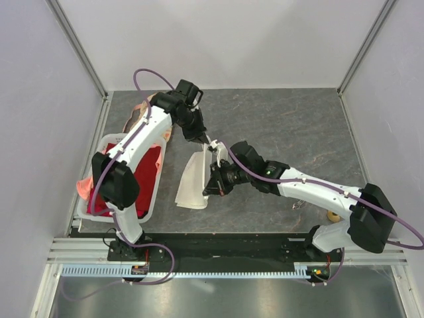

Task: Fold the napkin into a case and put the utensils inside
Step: Turn over the upper triangle folded napkin at the center of the board.

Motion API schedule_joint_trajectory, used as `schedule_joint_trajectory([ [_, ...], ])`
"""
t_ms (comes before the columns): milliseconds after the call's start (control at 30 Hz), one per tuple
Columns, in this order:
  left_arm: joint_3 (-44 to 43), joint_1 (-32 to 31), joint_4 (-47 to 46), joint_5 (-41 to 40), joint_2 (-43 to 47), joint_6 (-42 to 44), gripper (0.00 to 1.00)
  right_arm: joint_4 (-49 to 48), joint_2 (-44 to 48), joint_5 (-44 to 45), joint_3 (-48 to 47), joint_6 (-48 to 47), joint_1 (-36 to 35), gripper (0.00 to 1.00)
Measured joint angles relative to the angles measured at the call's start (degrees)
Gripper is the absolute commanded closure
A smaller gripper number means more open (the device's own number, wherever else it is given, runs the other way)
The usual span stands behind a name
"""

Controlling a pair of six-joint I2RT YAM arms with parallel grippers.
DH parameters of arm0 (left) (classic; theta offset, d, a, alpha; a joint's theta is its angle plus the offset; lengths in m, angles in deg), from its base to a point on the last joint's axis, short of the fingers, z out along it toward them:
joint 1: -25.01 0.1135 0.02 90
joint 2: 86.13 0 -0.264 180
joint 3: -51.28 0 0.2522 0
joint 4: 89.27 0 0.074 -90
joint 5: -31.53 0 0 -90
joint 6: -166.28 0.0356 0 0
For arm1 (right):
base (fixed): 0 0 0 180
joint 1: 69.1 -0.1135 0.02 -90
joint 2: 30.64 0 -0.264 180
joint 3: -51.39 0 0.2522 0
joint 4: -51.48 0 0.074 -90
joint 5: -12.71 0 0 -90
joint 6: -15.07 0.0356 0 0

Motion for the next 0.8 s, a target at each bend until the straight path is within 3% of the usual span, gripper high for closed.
schedule_joint_trajectory([
  [200, -3.2, 5.0, 0.4, 3.7, 1.4, 0.0, 0.98, 2.0, -1.4, 0.4, -7.9, -0.3, 0.7, 1.0],
  [467, -3.2, 16.1, 1.4, 7.8, 7.2, 0.1, 0.98, 5.0, -12.3, -0.6, -23.1, -2.8, -1.0, 1.0],
  [800, -9.9, 25.5, 9.4, 12.6, 10.0, 1.5, 0.98, 5.6, -19.6, -1.5, -36.7, -4.7, -5.1, 1.0],
])
